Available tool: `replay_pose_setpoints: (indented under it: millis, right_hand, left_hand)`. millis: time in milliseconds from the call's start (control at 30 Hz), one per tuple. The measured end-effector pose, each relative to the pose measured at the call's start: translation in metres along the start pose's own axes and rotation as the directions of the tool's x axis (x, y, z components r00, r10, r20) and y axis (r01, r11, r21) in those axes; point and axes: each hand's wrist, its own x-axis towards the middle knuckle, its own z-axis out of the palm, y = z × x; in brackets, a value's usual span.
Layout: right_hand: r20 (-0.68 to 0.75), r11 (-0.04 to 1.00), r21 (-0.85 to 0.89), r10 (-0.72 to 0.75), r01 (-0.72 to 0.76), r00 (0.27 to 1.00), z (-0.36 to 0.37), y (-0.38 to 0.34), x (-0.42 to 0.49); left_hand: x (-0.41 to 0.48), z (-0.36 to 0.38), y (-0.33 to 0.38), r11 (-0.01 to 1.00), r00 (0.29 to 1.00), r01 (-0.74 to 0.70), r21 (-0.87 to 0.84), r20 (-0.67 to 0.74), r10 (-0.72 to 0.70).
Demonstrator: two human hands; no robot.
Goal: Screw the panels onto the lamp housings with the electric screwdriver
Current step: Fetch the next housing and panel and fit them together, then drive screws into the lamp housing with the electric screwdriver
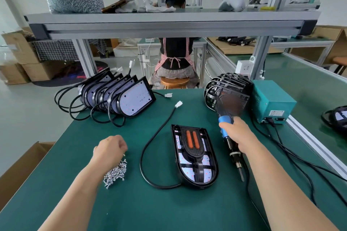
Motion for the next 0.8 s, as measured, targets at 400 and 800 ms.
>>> replay_pose_setpoints:
  millis: [400, 800]
  right_hand:
    - [0.139, 0.513, 0.853, -0.046, -0.096, 0.989, -0.016, -0.001, -0.041]
    - [-0.219, 0.268, 0.939, -0.016, 0.215, 0.976, -0.022, -0.043, -0.077]
  left_hand:
    - [-0.005, -0.021, 0.019, 0.982, 0.982, 0.002, 0.186, 0.184, -0.037]
    - [-0.082, -0.007, 0.098, 0.592, 0.959, -0.063, -0.804, 0.116, 0.259]
